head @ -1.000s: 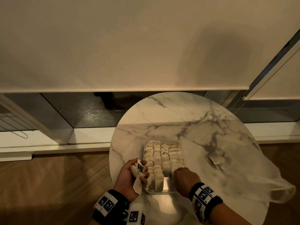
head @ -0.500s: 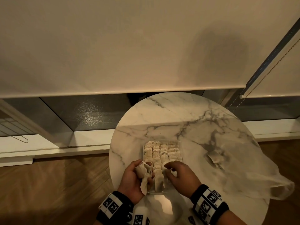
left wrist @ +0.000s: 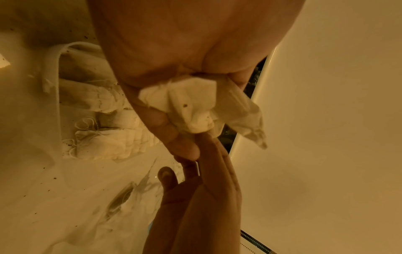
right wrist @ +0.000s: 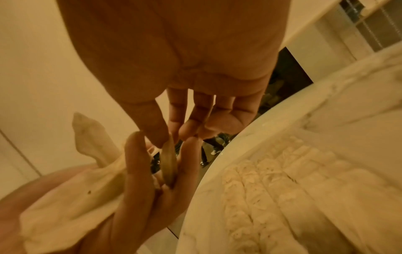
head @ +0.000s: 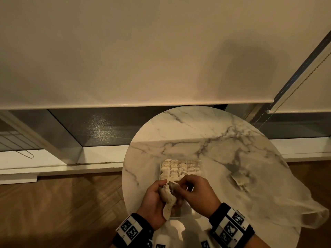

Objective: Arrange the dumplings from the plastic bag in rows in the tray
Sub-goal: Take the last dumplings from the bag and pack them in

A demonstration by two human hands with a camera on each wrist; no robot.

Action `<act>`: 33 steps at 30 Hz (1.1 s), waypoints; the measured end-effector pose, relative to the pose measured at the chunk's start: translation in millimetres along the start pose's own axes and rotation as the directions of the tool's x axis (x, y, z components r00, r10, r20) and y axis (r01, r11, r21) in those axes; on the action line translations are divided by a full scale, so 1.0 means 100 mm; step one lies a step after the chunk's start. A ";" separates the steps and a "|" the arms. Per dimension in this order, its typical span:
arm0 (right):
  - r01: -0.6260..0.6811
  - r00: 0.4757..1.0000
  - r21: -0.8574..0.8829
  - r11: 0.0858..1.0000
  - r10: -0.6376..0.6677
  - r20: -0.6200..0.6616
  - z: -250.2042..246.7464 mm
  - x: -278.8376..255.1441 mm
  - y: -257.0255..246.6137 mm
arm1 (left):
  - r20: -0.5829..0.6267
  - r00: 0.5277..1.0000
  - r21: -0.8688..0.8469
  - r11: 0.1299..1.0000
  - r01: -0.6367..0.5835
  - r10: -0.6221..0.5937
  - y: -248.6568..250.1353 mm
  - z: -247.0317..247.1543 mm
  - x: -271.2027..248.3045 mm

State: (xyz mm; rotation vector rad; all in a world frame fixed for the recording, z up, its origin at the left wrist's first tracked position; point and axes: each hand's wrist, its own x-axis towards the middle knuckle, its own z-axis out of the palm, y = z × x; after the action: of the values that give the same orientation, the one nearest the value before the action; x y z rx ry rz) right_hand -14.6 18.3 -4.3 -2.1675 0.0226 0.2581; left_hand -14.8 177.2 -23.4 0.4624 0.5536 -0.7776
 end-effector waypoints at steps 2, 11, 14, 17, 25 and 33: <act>-0.053 0.999 0.161 0.986 0.054 -0.002 -0.04 0.00 -0.02 | -0.002 1.000 0.010 1.000 0.004 -0.004 0.01 -0.02 0.01; -0.217 0.967 0.431 0.876 0.252 -0.024 -0.20 0.04 0.08 | -0.089 0.996 -0.019 1.000 0.015 -0.017 0.07 -0.13 0.09; -0.209 0.968 0.410 0.888 0.247 -0.043 -0.27 0.06 0.10 | -0.133 0.991 -0.014 1.000 0.012 -0.014 0.09 -0.15 0.11; -0.178 0.977 0.395 0.901 0.209 -0.037 -0.33 0.08 0.10 | -0.154 0.988 -0.008 1.000 0.010 -0.012 0.10 -0.17 0.12; -0.200 0.979 0.570 0.797 0.190 0.077 -0.29 0.09 0.10 | -0.150 0.988 0.115 0.992 0.060 -0.042 0.05 -0.11 0.15; -0.123 0.992 0.464 0.877 0.115 0.046 -0.08 0.13 0.14 | -0.081 0.996 0.390 0.921 -0.005 0.040 -0.04 -0.01 0.14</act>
State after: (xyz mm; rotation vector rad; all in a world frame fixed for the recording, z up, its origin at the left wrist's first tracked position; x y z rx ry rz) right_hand -1.7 4.3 -13.7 -1.6827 0.1911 0.3073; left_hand -9.3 167.9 -33.4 0.8743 0.4733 -0.8518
